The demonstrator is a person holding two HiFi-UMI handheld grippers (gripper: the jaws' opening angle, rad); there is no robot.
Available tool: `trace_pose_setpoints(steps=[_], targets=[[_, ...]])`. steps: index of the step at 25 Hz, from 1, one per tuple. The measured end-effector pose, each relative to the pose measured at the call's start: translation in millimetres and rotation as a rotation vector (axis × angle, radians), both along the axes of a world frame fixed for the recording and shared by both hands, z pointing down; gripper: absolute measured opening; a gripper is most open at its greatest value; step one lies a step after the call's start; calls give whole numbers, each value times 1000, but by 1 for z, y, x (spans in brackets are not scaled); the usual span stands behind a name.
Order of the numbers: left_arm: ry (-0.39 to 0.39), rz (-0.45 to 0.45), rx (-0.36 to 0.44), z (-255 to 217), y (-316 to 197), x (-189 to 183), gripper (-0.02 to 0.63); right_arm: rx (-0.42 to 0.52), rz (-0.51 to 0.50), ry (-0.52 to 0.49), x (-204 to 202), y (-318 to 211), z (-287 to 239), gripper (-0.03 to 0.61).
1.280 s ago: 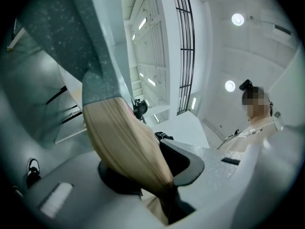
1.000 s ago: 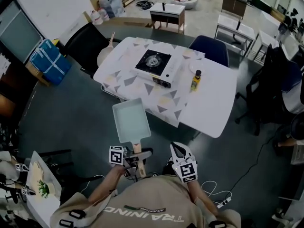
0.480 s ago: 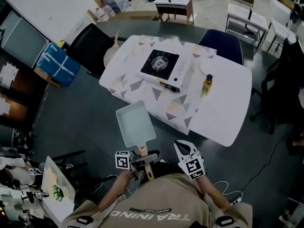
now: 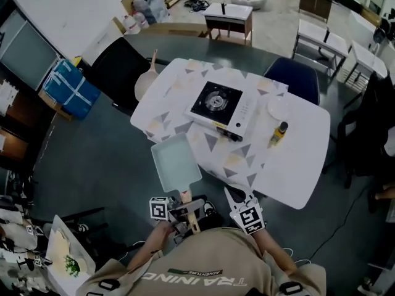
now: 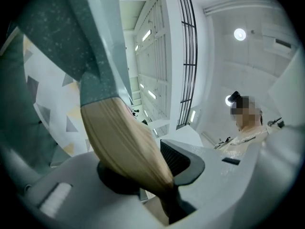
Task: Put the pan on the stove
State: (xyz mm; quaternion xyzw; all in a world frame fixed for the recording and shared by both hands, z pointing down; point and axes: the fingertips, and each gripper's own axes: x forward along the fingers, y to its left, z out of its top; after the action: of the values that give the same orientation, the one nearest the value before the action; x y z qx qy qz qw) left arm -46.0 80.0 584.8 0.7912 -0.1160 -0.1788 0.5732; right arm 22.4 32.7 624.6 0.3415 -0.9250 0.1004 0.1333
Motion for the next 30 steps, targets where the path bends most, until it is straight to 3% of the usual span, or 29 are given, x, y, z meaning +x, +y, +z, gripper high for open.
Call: trace_pose_setpoints(steps=[12,18,30], targets=[[-22,63,6,12,-73,-70,127,23,169,21,-53,-60,-17,5],[-33,96,0,19,-91,-81,129,20,150,56,-67,-85,-21,5],[-39,84,29,8,-191,-83,132,48,88,5,-78,-190,-8,5]])
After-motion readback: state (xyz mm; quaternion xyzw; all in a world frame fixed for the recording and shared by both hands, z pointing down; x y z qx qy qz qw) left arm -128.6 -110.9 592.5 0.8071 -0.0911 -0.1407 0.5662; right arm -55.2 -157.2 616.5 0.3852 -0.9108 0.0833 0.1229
